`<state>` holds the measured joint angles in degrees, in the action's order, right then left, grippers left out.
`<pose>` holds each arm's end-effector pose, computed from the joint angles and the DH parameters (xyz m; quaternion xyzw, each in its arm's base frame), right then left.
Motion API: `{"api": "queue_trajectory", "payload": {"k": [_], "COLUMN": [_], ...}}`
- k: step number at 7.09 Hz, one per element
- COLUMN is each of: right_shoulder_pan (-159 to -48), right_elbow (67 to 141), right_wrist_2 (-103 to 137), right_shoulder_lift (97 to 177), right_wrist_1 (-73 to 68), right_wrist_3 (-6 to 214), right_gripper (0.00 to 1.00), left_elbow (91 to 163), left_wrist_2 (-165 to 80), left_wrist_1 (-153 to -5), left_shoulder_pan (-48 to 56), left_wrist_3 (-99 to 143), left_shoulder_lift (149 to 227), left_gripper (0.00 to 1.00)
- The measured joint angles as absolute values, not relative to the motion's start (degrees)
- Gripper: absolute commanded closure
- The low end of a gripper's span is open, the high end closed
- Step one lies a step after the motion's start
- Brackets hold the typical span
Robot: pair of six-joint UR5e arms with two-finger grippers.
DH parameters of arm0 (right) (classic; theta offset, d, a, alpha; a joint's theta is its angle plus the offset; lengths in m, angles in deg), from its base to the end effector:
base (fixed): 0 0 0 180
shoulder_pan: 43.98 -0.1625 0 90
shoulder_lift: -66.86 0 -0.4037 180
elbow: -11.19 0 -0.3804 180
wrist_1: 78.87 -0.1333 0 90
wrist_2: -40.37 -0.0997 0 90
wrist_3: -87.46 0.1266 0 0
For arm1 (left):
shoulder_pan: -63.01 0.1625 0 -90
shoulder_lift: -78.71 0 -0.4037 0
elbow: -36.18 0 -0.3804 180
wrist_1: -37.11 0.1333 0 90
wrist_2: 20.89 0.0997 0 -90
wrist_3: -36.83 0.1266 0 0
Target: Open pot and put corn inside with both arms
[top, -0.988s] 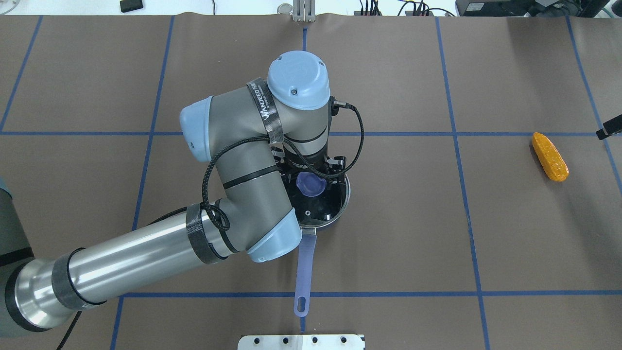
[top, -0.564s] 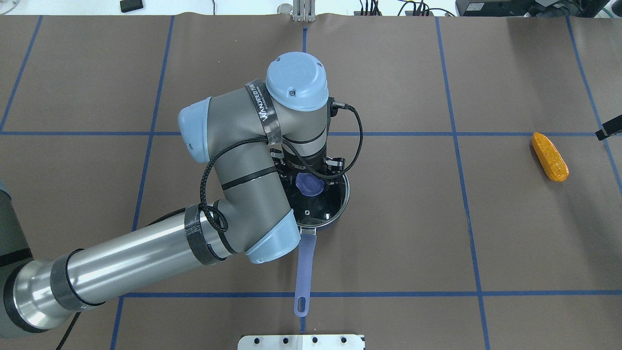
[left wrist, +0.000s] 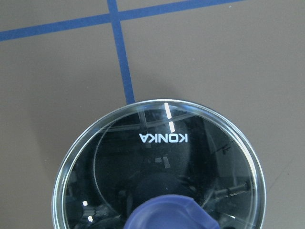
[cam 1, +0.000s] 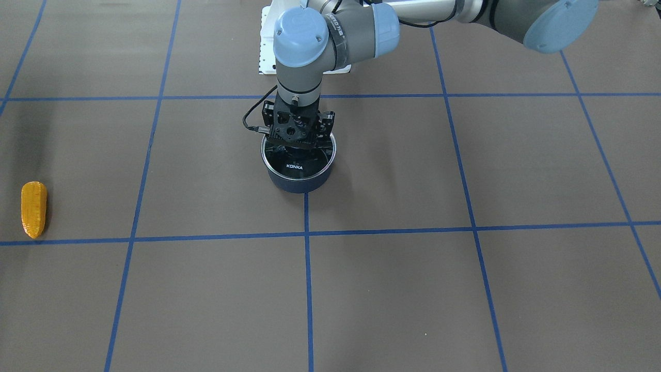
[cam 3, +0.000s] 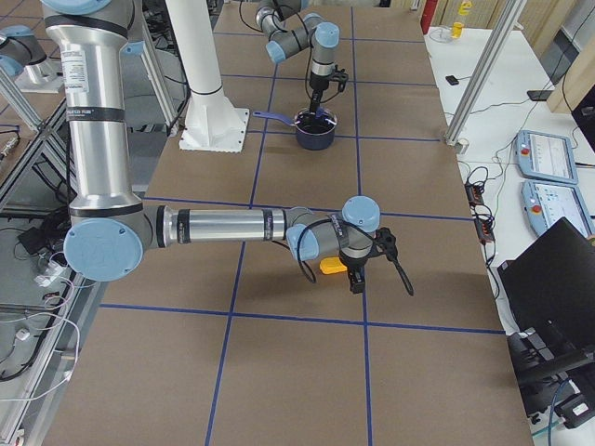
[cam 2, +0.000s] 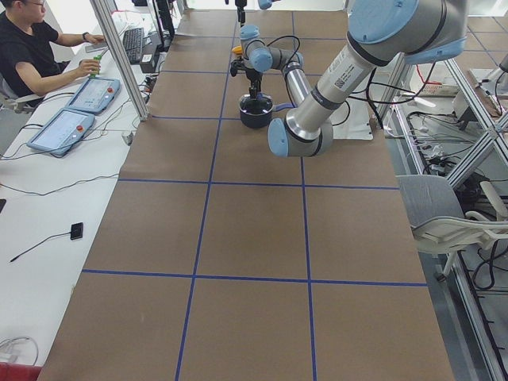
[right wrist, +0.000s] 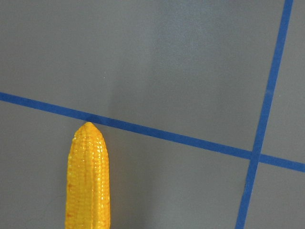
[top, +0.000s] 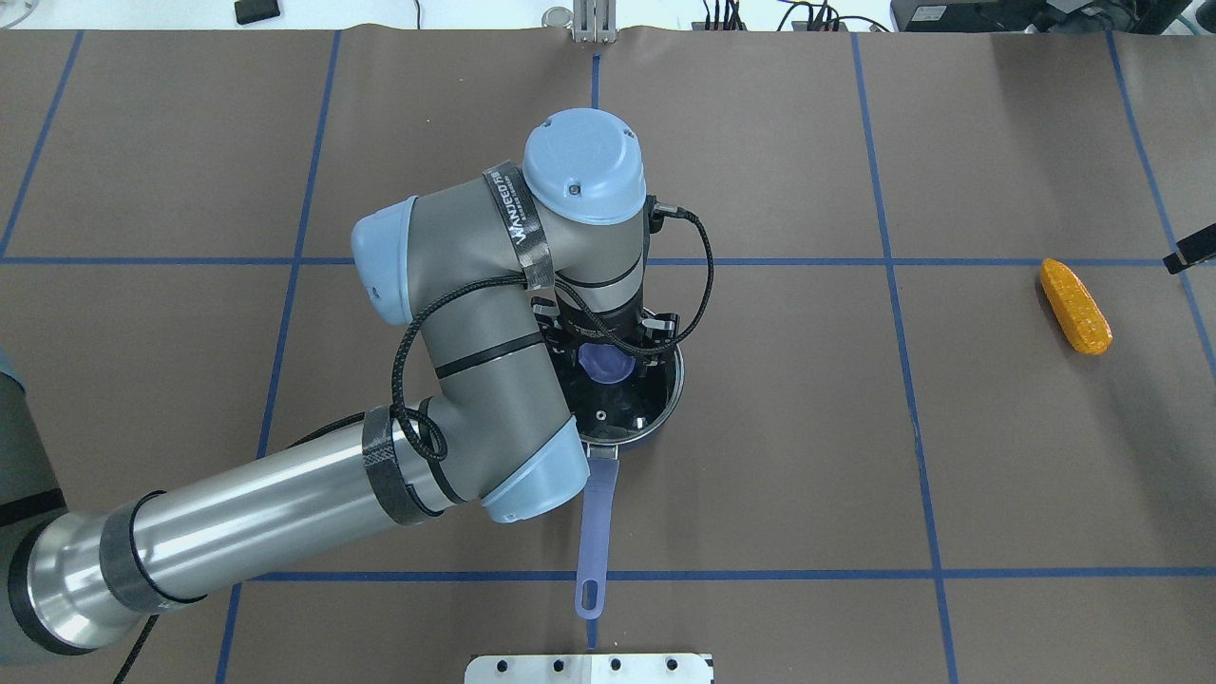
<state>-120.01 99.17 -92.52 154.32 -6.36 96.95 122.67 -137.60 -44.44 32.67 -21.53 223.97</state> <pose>-0.0802 -0.5177 0.6197 0.0692 -0.3832 -0.0931 0.9164 0.5805 -0.4283 0.1077 0.0008 0.4183 0.0955 0.9033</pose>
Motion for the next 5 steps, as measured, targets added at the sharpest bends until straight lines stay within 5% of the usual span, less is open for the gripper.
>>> {"api": "queue_trajectory", "payload": {"k": [5], "right_shoulder_pan": [-120.0], "right_elbow": [99.2], "right_wrist_2": [-92.5], "right_shoulder_lift": [154.2], "right_wrist_1": [-6.4], "right_wrist_3": [97.0], "right_gripper": [0.00], "left_elbow": [122.7], "left_wrist_2": [-137.6], "left_wrist_1": [-44.4], "left_shoulder_pan": [32.7], "left_wrist_3": [-21.6], "left_shoulder_lift": [223.8], "left_gripper": [0.30]}}
